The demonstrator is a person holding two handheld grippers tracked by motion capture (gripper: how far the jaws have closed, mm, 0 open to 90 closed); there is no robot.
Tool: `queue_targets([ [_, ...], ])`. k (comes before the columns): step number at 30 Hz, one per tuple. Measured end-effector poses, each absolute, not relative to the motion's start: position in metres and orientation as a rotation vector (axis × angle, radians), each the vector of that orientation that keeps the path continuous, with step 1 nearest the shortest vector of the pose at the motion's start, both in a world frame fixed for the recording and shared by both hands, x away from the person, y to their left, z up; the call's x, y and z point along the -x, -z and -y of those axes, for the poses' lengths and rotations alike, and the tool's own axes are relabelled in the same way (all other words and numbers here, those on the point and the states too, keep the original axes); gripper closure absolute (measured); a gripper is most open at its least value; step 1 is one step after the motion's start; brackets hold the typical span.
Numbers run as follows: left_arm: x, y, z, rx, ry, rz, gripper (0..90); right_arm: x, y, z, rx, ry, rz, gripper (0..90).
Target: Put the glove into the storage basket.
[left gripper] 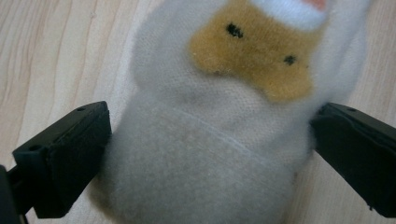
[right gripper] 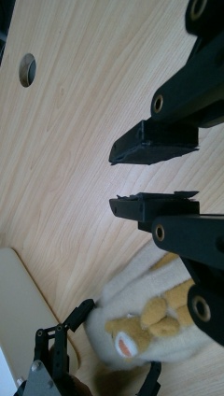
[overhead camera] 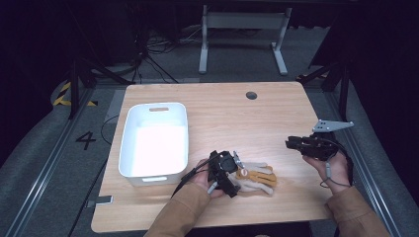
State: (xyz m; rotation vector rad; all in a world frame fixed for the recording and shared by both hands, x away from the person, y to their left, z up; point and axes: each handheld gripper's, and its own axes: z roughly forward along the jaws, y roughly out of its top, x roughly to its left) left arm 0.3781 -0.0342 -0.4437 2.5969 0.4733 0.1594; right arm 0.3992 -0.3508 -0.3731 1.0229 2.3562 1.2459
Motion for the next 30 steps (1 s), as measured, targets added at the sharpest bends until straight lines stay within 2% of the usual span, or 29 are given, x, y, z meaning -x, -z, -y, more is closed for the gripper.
queue_targets([
  [20, -0.381, 0.451, 0.042, -2.635, -0.185, -0.509, 0.0, -0.400, 0.375, 0.349, -1.025, -1.233, -2.368, 71.7],
  [30, -0.391, 0.455, 0.040, -2.620, -0.110, -0.520, 0.0, -0.400, 0.375, 0.349, -1.021, -1.233, -2.372, 71.8],
])
